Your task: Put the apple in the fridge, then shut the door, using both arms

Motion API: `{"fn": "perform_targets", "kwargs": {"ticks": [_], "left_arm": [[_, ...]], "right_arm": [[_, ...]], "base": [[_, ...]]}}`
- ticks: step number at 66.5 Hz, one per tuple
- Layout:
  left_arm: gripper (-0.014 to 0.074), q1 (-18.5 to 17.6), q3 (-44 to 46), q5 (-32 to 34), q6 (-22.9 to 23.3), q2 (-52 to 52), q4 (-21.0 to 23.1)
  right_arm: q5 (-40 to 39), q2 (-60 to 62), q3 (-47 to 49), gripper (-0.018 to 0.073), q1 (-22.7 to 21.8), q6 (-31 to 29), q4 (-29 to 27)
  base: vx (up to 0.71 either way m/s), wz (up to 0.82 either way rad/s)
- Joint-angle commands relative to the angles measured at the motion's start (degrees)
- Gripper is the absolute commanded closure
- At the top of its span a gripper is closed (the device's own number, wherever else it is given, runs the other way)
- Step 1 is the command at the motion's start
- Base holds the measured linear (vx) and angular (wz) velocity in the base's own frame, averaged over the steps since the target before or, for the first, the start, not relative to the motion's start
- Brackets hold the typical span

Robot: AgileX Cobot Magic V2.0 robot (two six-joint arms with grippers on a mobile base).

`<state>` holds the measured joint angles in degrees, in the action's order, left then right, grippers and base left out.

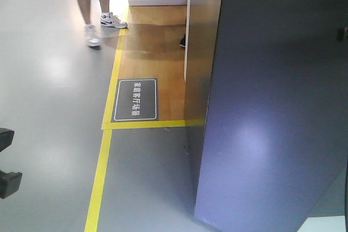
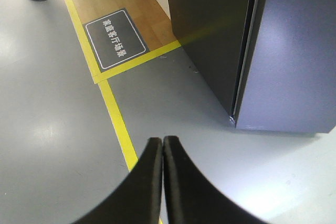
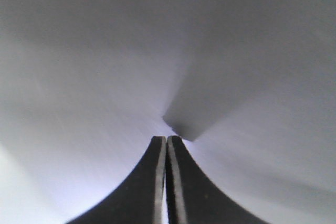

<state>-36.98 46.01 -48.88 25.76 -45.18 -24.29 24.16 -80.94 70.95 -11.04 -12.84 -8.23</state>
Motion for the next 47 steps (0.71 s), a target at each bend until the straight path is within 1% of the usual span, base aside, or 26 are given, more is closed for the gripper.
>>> {"fn": "perform_targets", "kwargs": {"ticks": [1,9,17,34,47], "left_arm": [[0.0603,-0.01,1.42,2.81,0.64,0.12,-1.4],[0.0603,-0.01,1.42,2.81,0.64,0.12,-1.4],[0.0603,-0.01,1.42,2.81,0.64,0.12,-1.4],[0.0603,-0.01,1.42,2.81,0.64,0.12,-1.4],[0.0603,-0.01,1.42,2.81,0.64,0.12,-1.4]], "right_arm": [[-10.22,-0.34,3.51,0.0562,-0.35,-0.84,-1.23],[-13.44,-3.04,5.47,0.0562,-0.35,-0.84,-1.85],[-14.96,-6.04,8.09,0.0562,-0.35,-0.84,-2.87],[-13.19,-13.65,15.5,0.0562,-0.35,-0.84,-3.08],[-12.96,-17.12,18.28,0.0562,-0.35,-0.84,-3.02]], "base": [[0.0,0.0],[0.0,0.0],[0.0,0.0],[0.0,0.0],[0.0,0.0]]}}
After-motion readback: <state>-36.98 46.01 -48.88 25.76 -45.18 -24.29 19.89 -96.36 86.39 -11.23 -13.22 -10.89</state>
